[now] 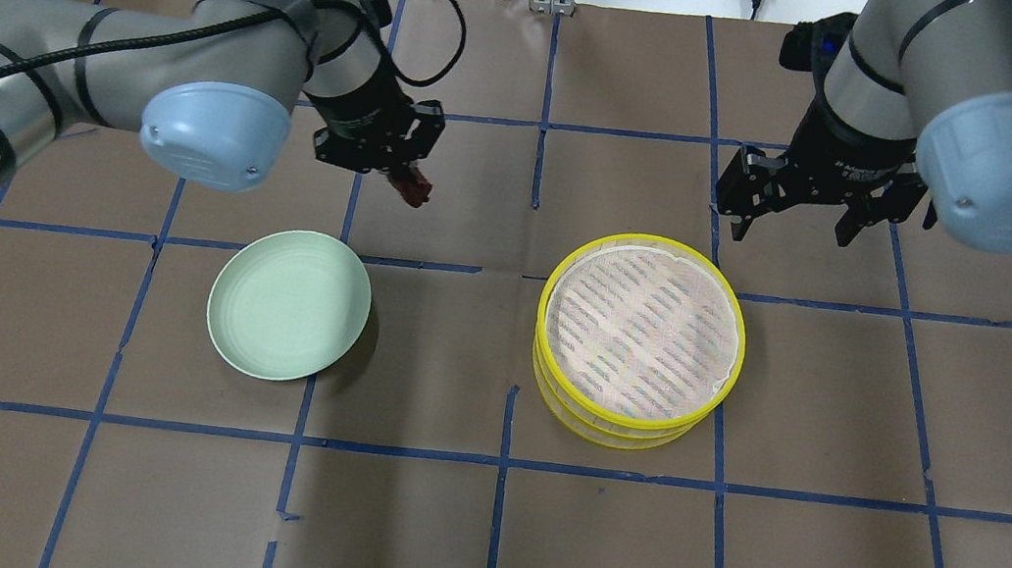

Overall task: Place buns in different layers of steamer
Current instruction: 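Lift the brown bun and carry it over the steamer while the right gripper rises, then open the left gripper to drop the brown bun onto the top tier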

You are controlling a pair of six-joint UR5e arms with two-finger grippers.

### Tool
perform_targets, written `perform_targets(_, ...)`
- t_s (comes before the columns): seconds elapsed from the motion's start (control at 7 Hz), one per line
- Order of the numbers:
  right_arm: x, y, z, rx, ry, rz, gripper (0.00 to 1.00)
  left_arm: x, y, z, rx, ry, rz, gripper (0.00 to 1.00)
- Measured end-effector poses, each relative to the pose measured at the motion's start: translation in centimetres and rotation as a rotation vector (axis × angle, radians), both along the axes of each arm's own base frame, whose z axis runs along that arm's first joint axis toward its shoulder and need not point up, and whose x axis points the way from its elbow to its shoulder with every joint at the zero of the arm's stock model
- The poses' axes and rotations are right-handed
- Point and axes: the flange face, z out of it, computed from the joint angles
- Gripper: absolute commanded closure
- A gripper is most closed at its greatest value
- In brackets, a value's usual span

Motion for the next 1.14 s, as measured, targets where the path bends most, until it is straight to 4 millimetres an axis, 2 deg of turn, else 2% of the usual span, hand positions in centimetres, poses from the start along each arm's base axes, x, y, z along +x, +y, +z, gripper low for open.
perform_targets(0.14, 0.2, 0.5, 4.0, -0.009, -0.005, 0.001, 0.0, -5.0, 1.7, 1.1, -0.032, 0.067, 0.045, 0.99)
perform_targets(0.29, 0.5, 1.2, 5.9, -0.017, -0.008, 0.003, 0.0, -10.2, 4.0, 1.8, -0.053, 0.133, 0.093, 0.87)
perform_targets(0.43, 0.6, 1.7, 6.2, -0.013, -0.006, 0.003, 0.0, -14.0, 6.2, 1.9, -0.05, 0.178, 0.138, 0.01)
perform_targets(0.57, 0.6, 2.0, 6.3, -0.012, -0.006, 0.003, 0.0, -15.9, 7.4, 1.2, -0.034, 0.191, 0.164, 0.0)
perform_targets(0.71, 0.5, 2.0, 6.2, -0.01, -0.006, 0.002, 0.0, -16.7, 7.7, 0.2, -0.024, 0.19, 0.167, 0.0)
perform_targets(0.86, 0.4, 2.0, 6.2, -0.009, -0.006, 0.0, 0.0, -17.4, 7.7, -0.3, -0.025, 0.192, 0.159, 0.0)
perform_targets(1.14, 0.4, 2.1, 6.2, -0.008, -0.004, 0.002, 0.0, -17.5, 7.5, -0.2, -0.053, 0.185, 0.093, 0.0)
